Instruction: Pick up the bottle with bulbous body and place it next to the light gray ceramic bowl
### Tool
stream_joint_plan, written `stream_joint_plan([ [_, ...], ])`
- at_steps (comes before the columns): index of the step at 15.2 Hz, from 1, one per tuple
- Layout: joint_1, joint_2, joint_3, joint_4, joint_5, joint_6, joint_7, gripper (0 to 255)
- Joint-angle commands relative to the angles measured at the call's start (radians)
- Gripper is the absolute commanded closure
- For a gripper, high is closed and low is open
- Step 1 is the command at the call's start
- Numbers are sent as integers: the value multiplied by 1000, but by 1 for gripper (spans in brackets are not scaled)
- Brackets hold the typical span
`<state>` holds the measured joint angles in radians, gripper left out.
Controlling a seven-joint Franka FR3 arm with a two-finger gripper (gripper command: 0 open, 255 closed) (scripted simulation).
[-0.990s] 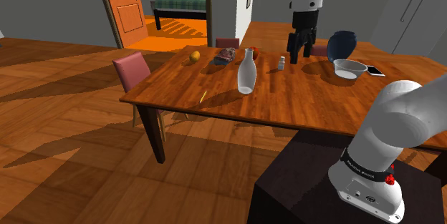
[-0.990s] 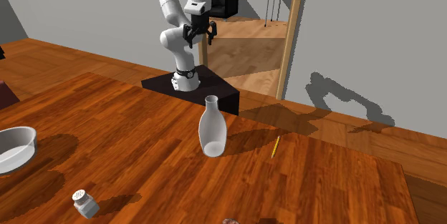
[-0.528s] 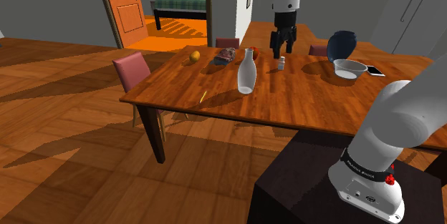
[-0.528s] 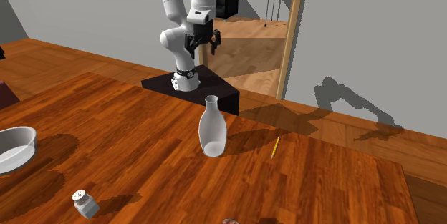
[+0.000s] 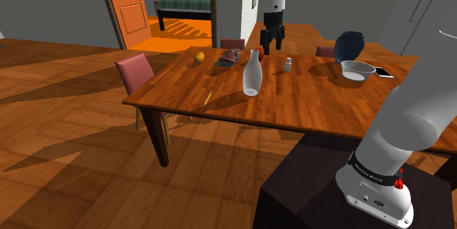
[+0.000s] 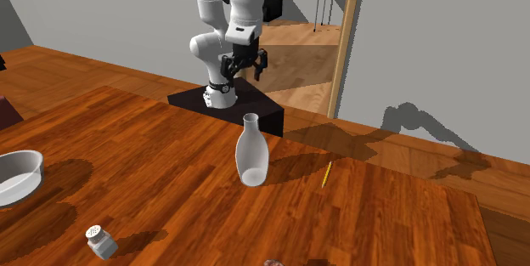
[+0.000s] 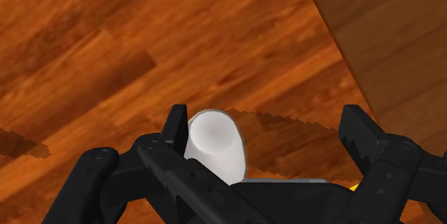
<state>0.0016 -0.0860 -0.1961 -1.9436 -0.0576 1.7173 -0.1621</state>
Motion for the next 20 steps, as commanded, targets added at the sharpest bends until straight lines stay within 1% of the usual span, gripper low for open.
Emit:
stream_joint_plan([
  [1,-4,81,-8,72,11,9,-24,0],
  [6,-25,292,-20,310,45,-19,-83,0],
  [12,-70,562,-18,669,88,-108,-138,0],
  [20,-66,543,-17,539,85,3,-137,0],
])
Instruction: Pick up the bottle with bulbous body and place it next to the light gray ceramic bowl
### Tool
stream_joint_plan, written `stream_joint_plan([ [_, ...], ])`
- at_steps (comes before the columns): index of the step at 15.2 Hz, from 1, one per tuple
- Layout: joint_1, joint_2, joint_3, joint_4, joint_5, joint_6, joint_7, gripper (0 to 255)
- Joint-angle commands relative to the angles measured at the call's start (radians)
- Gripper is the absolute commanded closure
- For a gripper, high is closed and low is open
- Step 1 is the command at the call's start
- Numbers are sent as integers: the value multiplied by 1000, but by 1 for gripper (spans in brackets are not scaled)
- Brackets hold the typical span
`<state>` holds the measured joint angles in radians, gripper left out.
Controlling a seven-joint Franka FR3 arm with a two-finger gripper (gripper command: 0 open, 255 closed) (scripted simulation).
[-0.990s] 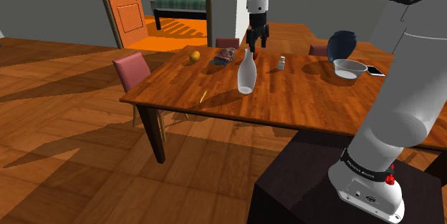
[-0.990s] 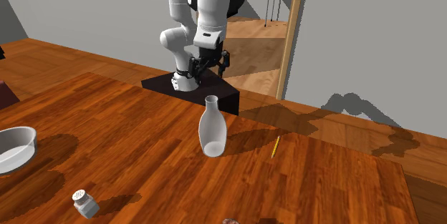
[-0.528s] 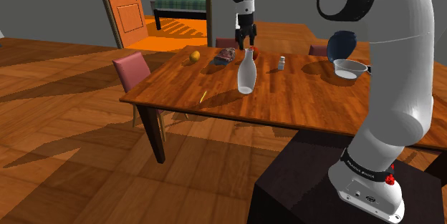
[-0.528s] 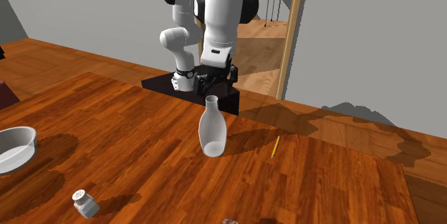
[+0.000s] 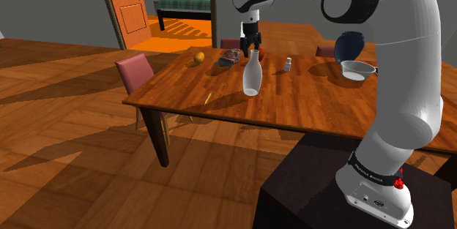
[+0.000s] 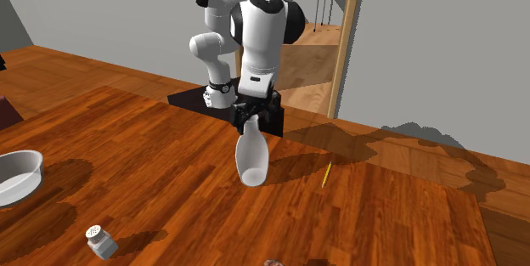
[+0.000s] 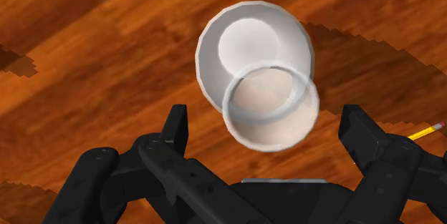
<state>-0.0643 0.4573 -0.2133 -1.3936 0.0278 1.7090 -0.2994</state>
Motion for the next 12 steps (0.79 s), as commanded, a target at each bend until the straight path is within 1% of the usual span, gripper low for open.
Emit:
stream_joint_plan([
  [1,0,0,0,-11,0,11,0,0],
  [7,0,0,0,-11,0,11,0,0],
  [8,0,0,0,-11,0,11,0,255],
  [12,0,0,0,-10,0,11,0,255],
])
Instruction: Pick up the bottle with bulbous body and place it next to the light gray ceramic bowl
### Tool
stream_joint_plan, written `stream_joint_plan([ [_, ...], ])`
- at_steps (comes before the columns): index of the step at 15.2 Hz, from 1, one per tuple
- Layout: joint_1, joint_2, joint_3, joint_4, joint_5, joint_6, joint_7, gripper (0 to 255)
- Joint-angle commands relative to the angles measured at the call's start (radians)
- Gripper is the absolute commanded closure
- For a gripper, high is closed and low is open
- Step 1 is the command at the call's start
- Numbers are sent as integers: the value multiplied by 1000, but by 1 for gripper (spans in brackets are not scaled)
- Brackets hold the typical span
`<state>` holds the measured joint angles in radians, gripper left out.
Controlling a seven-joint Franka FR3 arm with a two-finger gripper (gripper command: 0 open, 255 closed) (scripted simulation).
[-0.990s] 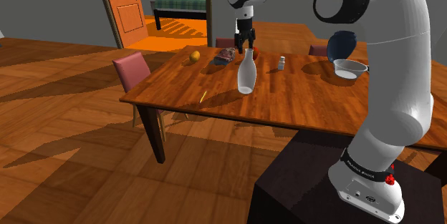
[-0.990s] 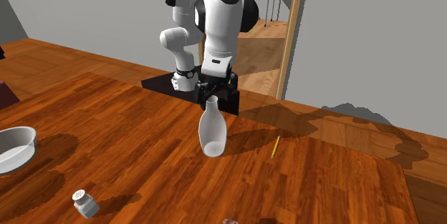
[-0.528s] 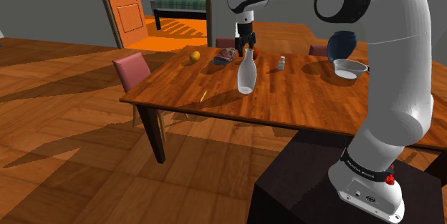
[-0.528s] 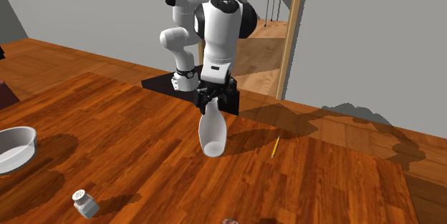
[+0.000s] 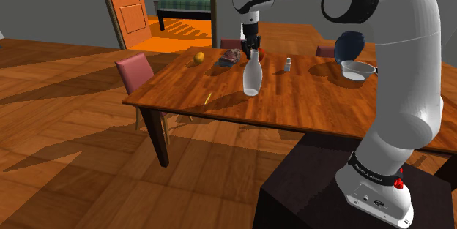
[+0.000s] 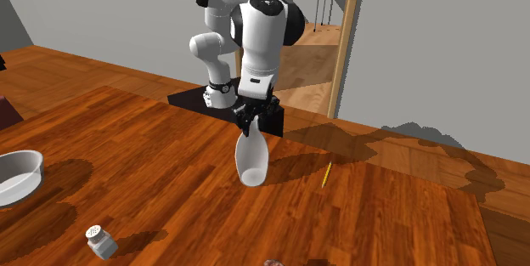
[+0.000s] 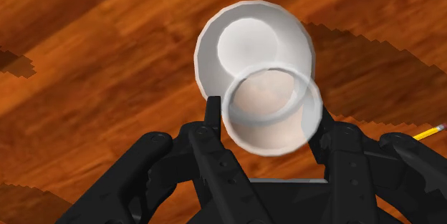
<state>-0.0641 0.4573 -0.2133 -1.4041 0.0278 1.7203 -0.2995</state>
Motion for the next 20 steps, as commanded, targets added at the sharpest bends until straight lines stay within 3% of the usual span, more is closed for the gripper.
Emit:
stream_joint_plan([
  [1,0,0,0,0,0,0,0,255],
  [5,0,0,0,0,0,0,0,255],
  [20,-11,10,-3,218,1,-207,-7,255],
])
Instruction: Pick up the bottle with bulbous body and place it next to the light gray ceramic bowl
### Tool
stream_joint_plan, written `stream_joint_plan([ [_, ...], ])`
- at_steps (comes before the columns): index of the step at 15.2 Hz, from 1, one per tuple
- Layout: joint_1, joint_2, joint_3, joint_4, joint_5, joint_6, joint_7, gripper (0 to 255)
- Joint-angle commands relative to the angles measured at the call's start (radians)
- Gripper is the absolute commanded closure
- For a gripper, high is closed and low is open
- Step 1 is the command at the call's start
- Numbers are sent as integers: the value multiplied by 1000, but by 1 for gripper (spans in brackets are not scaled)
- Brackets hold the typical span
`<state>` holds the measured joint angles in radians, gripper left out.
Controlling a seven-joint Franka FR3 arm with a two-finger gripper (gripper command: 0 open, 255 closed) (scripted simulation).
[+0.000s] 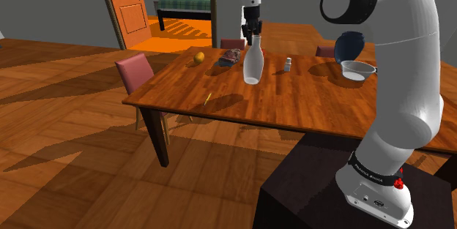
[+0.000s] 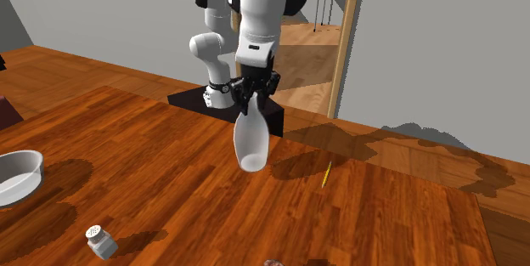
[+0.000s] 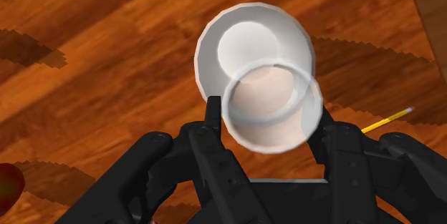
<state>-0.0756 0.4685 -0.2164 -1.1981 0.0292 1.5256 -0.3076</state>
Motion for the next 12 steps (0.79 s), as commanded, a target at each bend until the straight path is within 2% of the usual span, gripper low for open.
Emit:
stream_joint_plan([
  [1,-1,3,0,31,1,-28,0,255],
  [7,-12,36,0,166,6,-130,-5,255],
  [12,-28,87,1,319,15,-232,-9,255],
])
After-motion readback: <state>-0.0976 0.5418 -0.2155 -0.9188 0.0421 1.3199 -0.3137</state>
